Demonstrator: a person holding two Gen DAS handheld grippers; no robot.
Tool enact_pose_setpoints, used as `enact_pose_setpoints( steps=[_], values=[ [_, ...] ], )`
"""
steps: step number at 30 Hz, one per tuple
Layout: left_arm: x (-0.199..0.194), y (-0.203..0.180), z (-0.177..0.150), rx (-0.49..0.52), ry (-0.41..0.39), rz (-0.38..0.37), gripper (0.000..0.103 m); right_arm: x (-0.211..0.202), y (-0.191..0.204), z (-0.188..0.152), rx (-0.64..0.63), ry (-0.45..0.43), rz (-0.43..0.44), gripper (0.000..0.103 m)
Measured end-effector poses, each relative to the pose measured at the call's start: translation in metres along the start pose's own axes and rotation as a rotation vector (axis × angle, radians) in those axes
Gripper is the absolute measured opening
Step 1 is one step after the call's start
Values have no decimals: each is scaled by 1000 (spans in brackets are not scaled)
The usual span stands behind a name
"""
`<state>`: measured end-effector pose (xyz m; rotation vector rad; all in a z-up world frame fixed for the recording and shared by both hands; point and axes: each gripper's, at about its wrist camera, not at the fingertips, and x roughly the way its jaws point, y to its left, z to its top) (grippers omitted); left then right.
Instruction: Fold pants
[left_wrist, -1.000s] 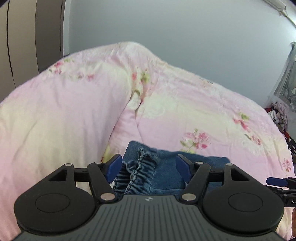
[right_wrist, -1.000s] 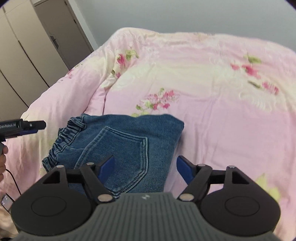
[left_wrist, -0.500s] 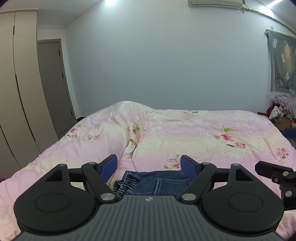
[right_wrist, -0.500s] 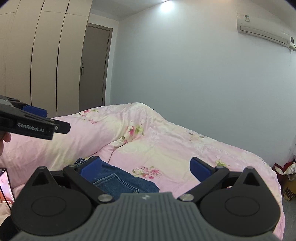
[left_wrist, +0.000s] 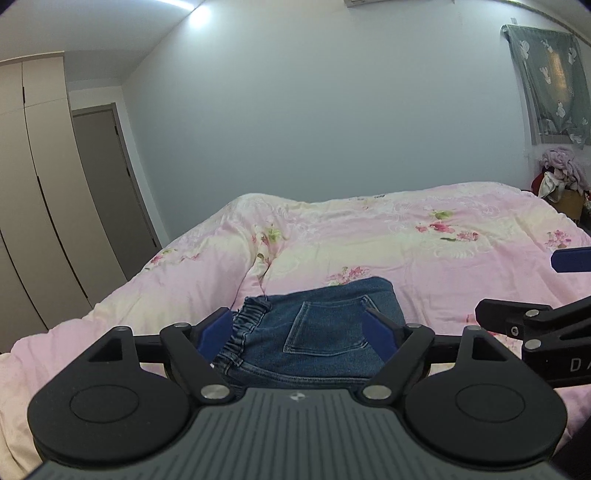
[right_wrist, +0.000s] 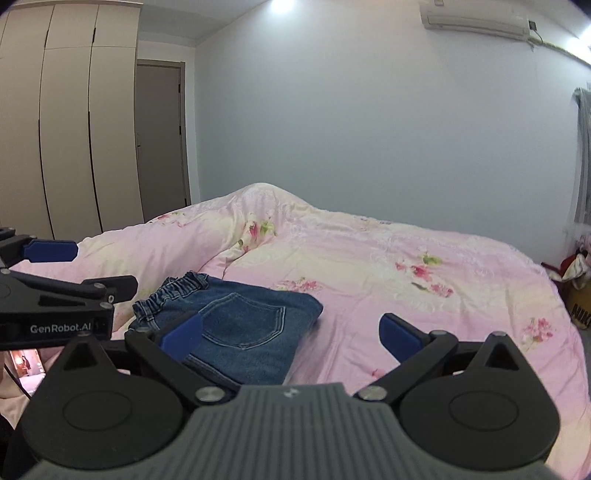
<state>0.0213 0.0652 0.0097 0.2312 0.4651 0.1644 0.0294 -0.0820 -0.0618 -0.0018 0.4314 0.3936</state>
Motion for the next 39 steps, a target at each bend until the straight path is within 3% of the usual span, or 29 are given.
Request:
enact_pose_setpoints(
  steps=[8, 14, 39],
  values=[
    [35, 11, -25, -59, 214, 9, 95, 34, 2, -30, 21, 157, 32, 98],
    [48, 13, -37, -78, 309, -1, 95, 52, 10, -38, -2, 229, 49, 98],
    [42, 11, -37, -111, 349, -32, 95, 44, 13, -34, -34, 216, 49, 98]
  ],
)
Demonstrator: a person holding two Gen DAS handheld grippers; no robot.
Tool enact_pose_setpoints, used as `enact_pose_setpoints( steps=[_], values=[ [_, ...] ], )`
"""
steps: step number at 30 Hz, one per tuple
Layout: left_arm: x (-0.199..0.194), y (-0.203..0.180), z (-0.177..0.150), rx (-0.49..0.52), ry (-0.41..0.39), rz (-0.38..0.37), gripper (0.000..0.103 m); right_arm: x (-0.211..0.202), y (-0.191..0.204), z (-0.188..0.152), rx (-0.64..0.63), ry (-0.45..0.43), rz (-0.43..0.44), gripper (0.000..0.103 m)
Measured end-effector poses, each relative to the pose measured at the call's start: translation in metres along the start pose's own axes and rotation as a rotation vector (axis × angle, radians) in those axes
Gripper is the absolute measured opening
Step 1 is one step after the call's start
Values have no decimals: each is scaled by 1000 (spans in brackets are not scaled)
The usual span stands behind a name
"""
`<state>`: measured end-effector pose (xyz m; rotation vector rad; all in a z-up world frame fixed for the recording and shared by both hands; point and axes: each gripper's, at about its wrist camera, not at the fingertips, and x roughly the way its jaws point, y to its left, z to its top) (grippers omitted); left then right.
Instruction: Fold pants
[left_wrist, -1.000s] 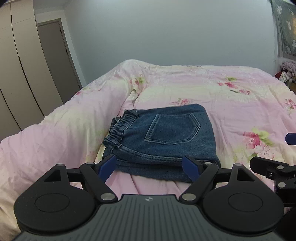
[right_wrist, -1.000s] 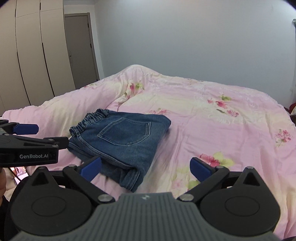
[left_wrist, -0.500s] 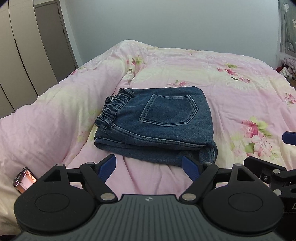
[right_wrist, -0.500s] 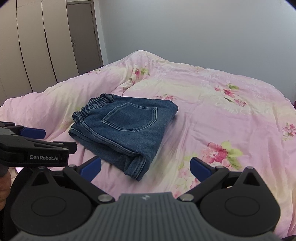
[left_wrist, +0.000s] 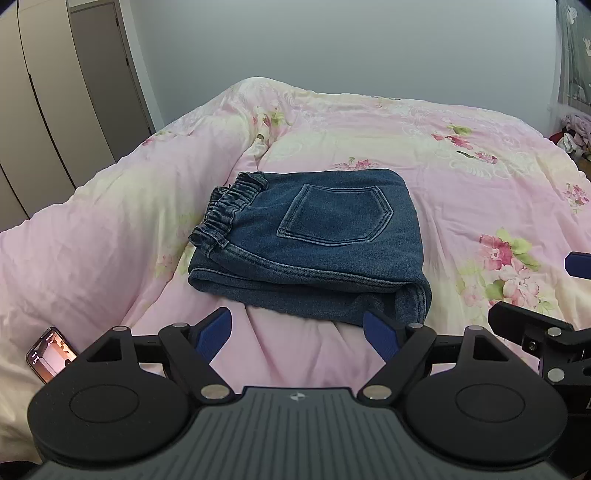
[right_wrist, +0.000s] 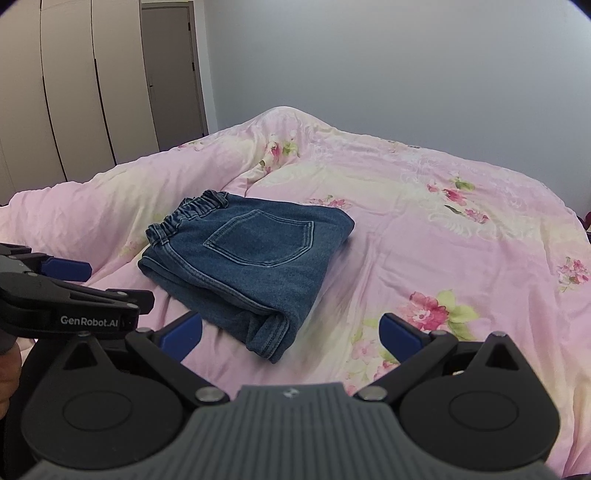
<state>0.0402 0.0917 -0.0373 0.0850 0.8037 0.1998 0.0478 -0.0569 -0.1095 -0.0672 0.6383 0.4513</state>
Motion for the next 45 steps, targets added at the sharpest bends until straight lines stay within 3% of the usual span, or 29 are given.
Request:
enact_pose_setpoints(
  steps=[45],
  values=[
    [-4, -7, 0, 11, -5, 2, 95, -6, -1, -2, -9, -5, 15, 98]
  ],
)
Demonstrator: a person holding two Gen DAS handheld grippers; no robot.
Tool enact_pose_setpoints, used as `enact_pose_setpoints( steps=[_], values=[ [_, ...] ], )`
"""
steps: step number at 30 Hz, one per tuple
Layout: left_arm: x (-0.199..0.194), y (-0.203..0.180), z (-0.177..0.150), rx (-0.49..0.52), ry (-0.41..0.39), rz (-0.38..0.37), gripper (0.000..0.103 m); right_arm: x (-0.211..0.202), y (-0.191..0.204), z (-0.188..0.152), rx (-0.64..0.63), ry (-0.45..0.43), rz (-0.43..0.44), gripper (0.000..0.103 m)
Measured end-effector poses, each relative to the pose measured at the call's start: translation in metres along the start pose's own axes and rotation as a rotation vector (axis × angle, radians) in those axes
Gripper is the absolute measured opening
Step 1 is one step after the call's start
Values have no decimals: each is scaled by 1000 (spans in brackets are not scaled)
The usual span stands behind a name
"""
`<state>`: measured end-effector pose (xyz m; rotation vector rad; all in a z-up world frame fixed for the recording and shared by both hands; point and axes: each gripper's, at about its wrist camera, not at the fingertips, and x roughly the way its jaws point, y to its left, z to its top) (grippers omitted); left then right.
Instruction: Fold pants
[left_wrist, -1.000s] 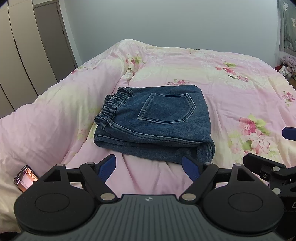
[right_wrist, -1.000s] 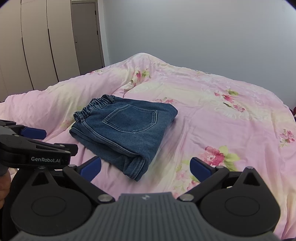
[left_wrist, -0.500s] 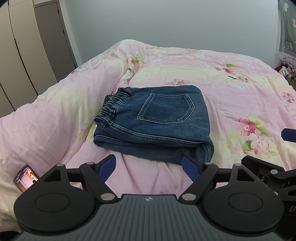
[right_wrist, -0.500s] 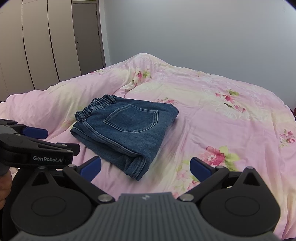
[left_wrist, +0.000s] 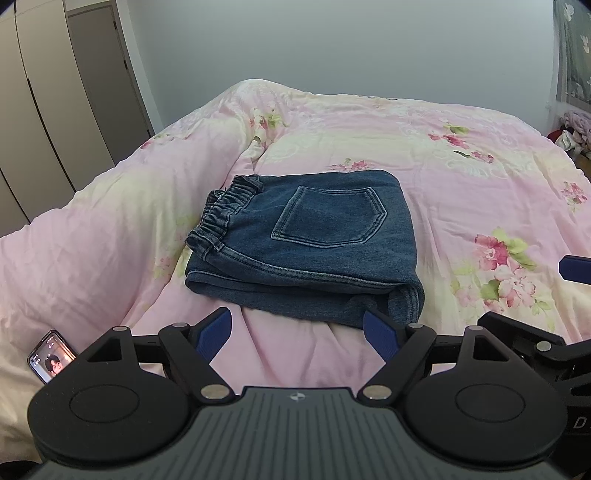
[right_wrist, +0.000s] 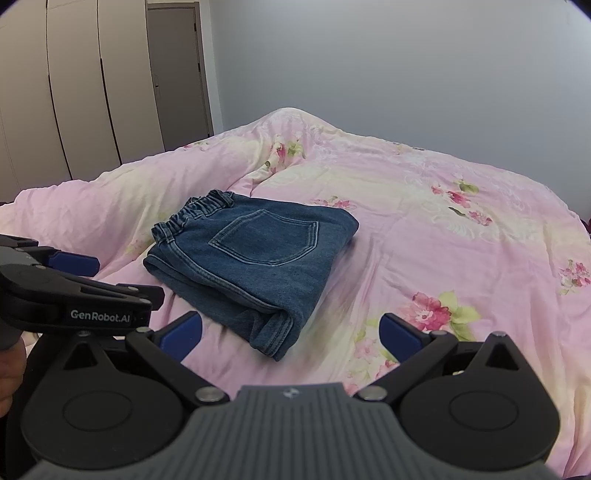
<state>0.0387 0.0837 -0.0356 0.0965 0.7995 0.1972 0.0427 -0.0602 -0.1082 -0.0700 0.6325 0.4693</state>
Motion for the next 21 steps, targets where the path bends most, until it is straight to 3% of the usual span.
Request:
enact_pose_setpoints(
  steps=[21],
  values=[
    [-2, -4, 1, -5, -1, -8, 95, -1, 3, 0, -10, 1, 6, 98]
  ],
)
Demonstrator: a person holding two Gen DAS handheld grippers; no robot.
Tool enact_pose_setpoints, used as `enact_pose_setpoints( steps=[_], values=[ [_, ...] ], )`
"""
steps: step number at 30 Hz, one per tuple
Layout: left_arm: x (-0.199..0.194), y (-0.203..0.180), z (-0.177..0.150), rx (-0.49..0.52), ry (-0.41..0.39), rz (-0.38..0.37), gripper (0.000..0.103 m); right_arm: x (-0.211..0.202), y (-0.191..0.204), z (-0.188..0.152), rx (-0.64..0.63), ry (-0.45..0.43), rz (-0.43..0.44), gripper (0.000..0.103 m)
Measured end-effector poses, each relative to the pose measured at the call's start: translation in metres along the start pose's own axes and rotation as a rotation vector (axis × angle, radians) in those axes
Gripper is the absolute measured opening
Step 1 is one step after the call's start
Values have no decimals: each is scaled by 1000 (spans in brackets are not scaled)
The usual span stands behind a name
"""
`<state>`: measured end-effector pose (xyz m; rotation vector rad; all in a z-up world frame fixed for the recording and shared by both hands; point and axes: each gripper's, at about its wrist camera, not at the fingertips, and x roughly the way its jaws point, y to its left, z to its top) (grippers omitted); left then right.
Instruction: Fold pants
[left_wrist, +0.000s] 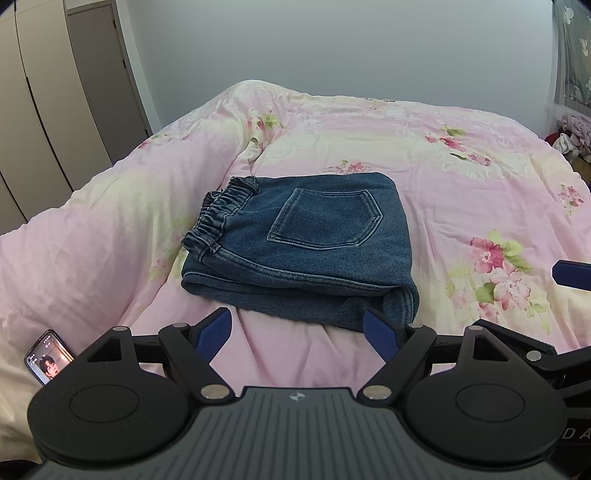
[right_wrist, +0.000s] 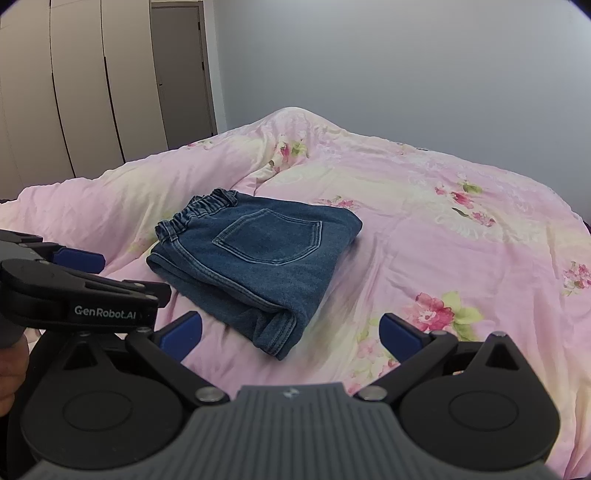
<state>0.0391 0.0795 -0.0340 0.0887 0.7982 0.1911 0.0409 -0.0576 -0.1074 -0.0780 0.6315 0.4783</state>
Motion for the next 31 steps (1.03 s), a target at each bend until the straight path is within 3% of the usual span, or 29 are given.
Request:
enact_pose_setpoints(
  steps=[31],
  values=[
    [-3, -4, 5, 15, -8, -7, 95, -5, -7, -1, 20, -10, -3, 98]
  ],
)
